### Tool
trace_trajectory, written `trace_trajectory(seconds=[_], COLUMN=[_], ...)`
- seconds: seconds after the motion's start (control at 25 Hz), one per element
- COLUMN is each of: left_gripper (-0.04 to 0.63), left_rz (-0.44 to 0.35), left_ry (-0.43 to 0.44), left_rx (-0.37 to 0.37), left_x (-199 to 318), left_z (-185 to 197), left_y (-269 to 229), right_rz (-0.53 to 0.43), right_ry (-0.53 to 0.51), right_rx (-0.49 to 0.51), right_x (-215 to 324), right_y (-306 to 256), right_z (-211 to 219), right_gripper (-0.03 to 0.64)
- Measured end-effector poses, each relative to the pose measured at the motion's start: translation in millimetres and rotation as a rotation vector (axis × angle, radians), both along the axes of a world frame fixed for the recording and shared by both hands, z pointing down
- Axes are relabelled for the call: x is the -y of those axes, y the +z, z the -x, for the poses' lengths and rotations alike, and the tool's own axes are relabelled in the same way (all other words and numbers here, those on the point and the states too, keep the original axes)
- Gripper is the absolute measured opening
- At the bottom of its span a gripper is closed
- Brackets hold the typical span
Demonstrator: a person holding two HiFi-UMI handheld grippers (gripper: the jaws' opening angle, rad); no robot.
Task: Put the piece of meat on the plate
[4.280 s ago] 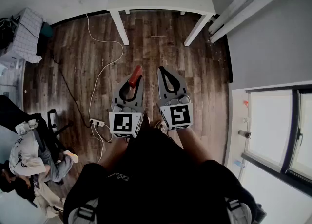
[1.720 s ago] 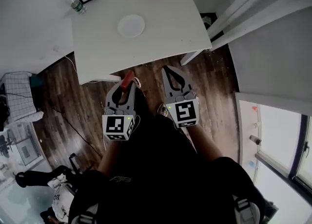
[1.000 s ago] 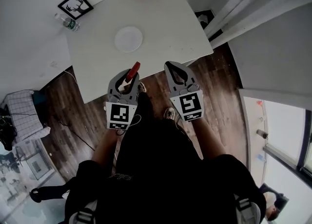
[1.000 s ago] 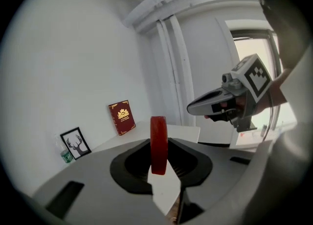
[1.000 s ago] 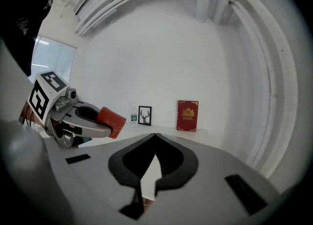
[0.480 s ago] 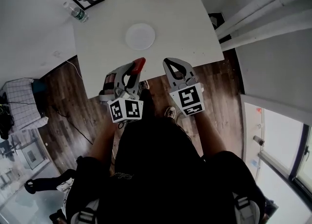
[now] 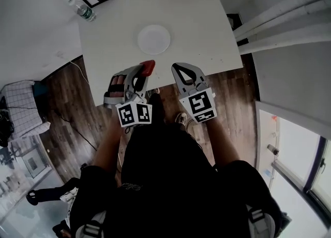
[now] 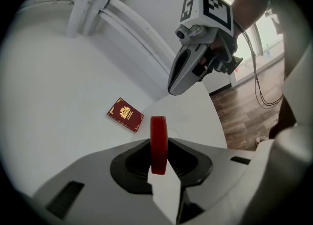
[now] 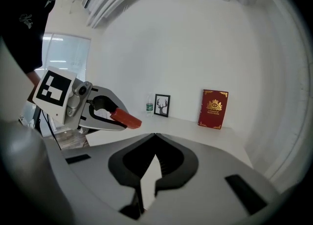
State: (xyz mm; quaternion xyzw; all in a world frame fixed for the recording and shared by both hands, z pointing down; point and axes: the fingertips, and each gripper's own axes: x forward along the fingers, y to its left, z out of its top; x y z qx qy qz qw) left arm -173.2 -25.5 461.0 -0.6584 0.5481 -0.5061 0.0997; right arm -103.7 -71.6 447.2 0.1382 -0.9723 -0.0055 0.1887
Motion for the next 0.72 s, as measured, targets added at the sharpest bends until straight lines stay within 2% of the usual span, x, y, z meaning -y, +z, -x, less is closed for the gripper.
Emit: trace_trajectory(seconds=[0.2,0.4,0.72], left_gripper=[0.089,0.089,0.089], left_rz=[0.019,0.062,0.128], left_ry=[0.019,0.06,0.107], left_rx=[-0.005,0.028,0.012], left_x=[15.8,32.8,58.1], left_z=[10.0,15.8,25.3], left_y=[24.6,49.0,77.9], right_rz=[0.028,0.074,0.141], right_ry=[0.022,0.063,0.109], right_rx=[-0.023,-0.042,-0.066], right_x=[6.3,17.8,32.2], right_y=[12.4,28.1,51.2], right_z=[5.7,6.4,12.9], right_gripper=[0.021,0.021,0.021])
